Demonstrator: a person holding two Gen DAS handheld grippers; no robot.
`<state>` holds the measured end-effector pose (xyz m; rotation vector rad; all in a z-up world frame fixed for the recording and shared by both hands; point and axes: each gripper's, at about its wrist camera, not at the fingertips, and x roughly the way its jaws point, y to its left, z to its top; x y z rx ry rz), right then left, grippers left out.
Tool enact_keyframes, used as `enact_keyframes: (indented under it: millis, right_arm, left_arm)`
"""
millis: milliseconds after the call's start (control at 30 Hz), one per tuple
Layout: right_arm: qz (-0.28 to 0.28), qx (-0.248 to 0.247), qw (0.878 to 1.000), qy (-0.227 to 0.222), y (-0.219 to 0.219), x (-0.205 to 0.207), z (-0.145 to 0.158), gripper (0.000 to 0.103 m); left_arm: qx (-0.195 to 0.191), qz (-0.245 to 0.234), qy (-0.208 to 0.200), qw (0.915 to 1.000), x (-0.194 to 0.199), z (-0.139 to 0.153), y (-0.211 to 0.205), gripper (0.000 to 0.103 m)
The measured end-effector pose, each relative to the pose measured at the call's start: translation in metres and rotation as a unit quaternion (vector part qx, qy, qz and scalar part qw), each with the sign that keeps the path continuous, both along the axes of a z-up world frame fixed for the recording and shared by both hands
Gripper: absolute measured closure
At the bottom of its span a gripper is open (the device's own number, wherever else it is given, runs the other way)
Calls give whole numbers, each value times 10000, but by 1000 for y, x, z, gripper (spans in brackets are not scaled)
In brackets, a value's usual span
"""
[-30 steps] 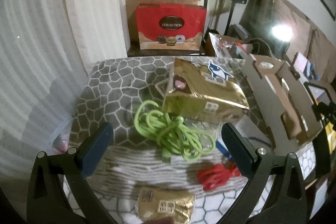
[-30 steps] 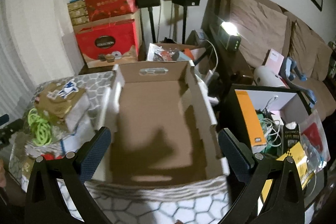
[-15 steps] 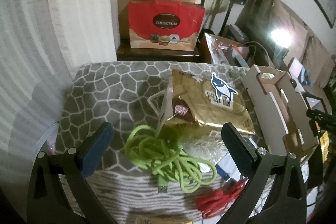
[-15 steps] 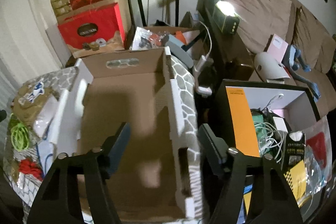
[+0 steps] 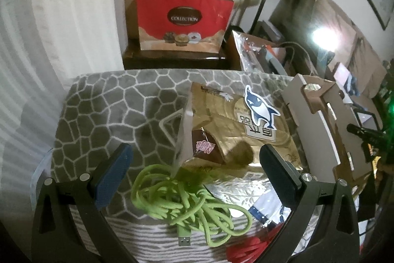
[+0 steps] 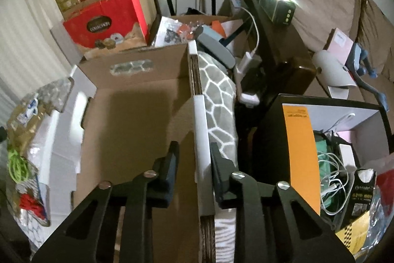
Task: Organize objects
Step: 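Grip the white cardboard box wall with the right tool while the left tool reaches the gold bag, then close the left tool on the gold shark-sticker bag and lift it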
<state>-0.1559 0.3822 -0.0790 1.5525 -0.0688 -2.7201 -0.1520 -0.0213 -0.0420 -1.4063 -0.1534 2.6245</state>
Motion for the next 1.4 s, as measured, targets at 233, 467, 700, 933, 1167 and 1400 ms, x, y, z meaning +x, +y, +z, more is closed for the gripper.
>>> enact_keyframes:
  millis: [233, 467, 700, 933, 1167, 1400]
  right_arm:
    - [188, 249, 9995, -97, -3, 6, -5, 87]
    - [507, 358, 9980, -79, -7, 22, -9, 91]
    - [479, 254, 9985, -22, -6, 32, -11, 91]
    - [446, 250, 9987, -62, -8, 32, -16, 91]
    - [507, 114, 9986, -3, -6, 38, -15, 90]
    - [852, 146, 9962, 49, -14, 55, -14, 90]
  left_arm:
    - [-45, 63, -47, 10000, -21, 1, 0, 7]
    - [-416, -109, -515, 9977, -52, -11, 6, 30]
    - [-274, -212, -880, 9955, -65, -24, 6, 42]
    - [142, -240, -1070, 9939, -67, -21, 5, 77]
    - [713, -40, -1170, 9906, -61, -17, -8, 87]
    - [1215, -103, -1169, 9856, -49, -4, -10, 91]
